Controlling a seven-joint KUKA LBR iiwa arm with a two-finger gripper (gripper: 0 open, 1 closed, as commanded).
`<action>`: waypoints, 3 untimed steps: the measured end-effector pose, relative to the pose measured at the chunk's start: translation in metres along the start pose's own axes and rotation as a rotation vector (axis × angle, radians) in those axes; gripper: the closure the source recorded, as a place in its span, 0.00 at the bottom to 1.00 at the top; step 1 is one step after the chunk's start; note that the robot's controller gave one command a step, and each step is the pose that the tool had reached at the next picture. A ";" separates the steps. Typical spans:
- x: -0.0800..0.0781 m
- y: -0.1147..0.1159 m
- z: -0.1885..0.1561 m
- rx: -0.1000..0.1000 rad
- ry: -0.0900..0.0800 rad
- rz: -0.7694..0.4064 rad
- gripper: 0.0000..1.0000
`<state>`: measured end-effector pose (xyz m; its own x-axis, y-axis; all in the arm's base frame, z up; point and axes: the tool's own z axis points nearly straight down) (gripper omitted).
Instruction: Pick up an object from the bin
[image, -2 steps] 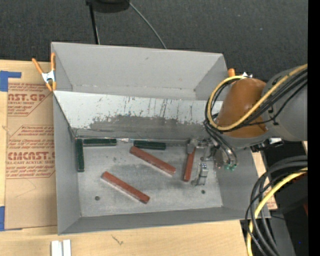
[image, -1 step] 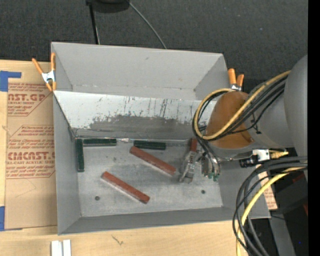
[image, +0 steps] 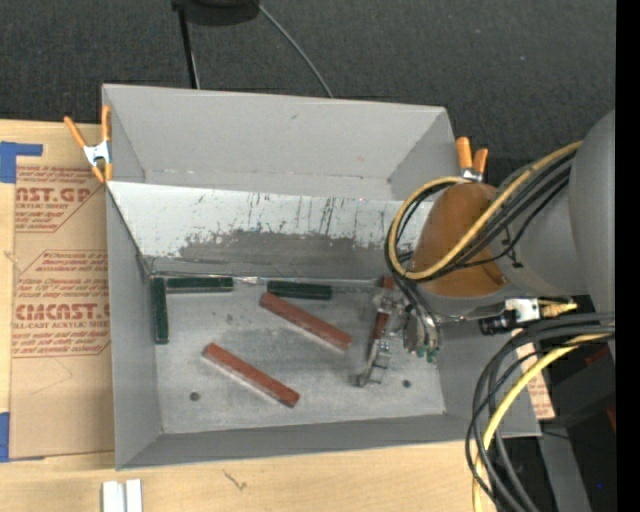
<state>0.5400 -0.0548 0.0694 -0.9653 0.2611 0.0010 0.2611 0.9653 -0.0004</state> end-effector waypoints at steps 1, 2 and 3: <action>0.000 0.000 0.000 0.000 0.000 0.000 0.00; 0.010 0.084 -0.001 -0.002 -0.003 0.064 1.00; 0.010 0.084 -0.001 -0.002 -0.003 0.064 1.00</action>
Offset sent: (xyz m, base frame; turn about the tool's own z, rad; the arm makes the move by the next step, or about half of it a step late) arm 0.0118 0.0823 0.0006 0.0657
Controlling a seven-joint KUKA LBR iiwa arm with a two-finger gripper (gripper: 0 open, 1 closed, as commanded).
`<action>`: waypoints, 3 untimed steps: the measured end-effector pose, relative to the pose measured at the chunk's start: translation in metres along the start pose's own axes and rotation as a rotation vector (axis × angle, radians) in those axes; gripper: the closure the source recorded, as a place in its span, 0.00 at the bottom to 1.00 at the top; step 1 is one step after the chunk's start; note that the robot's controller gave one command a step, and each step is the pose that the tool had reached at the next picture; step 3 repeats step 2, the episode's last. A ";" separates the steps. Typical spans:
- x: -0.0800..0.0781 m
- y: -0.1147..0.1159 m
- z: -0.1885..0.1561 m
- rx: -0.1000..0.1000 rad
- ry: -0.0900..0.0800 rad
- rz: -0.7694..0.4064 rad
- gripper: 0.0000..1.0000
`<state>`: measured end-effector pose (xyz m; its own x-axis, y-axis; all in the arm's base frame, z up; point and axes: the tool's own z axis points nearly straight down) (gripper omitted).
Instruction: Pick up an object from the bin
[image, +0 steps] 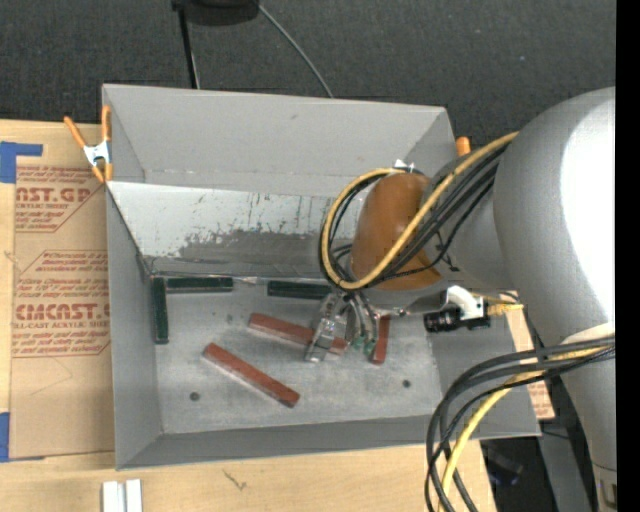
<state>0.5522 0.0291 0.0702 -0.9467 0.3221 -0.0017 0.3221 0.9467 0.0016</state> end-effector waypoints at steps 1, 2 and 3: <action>-0.023 0.000 -0.146 0.001 -0.002 -0.043 1.00; -0.022 0.000 -0.145 0.001 -0.001 -0.043 1.00; -0.022 0.000 -0.145 0.001 -0.001 -0.043 1.00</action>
Offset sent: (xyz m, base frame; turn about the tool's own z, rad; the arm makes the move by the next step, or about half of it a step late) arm 0.0000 0.0000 0.0000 0.0000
